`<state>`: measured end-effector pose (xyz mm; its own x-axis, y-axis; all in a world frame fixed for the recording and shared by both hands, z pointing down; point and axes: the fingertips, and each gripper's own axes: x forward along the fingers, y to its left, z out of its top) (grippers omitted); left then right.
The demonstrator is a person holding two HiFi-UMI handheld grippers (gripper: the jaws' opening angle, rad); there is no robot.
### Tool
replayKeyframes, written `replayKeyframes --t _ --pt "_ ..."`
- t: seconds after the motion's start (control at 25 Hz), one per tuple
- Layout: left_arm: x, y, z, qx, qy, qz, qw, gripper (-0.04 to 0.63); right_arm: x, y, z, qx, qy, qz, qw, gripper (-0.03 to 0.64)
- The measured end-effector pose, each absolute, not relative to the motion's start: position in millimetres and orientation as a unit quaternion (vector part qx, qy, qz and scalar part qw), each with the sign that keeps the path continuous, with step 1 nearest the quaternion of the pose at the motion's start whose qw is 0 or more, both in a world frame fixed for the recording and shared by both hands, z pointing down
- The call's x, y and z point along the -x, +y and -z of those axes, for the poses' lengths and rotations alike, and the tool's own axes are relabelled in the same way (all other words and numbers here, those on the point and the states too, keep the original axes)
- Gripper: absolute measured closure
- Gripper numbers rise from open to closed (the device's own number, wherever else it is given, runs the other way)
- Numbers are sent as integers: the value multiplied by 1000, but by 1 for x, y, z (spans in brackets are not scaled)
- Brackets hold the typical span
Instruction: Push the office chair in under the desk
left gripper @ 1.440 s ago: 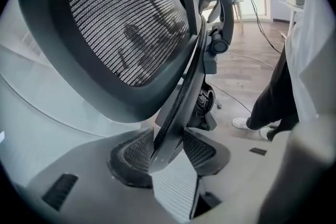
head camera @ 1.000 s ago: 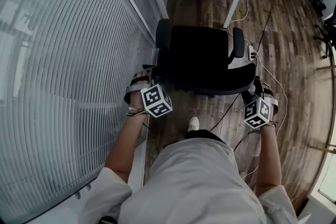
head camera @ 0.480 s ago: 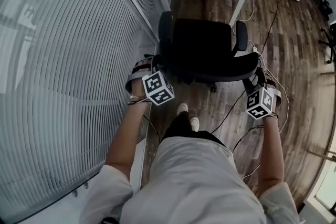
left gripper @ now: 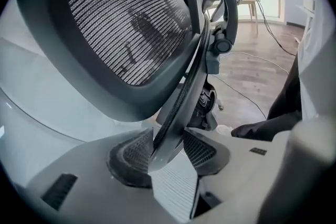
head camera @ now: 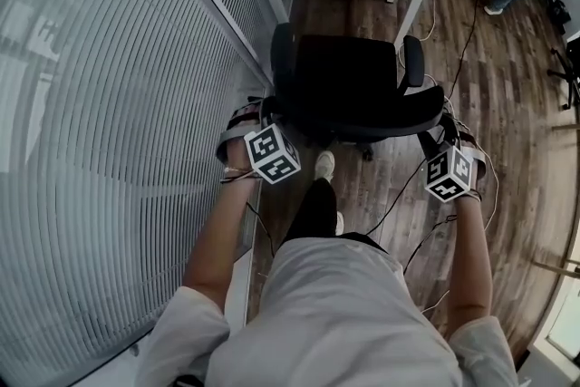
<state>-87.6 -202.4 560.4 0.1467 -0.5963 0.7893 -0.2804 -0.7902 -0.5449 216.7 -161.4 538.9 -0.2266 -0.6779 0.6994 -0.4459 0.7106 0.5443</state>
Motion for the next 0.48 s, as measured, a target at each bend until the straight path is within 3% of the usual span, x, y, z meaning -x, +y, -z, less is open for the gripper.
replayKeyframes --t 0.48 --pt "80 -251 -562 750 293 575 144 405 -224 -211 -540 -370 -772 111 504 449"
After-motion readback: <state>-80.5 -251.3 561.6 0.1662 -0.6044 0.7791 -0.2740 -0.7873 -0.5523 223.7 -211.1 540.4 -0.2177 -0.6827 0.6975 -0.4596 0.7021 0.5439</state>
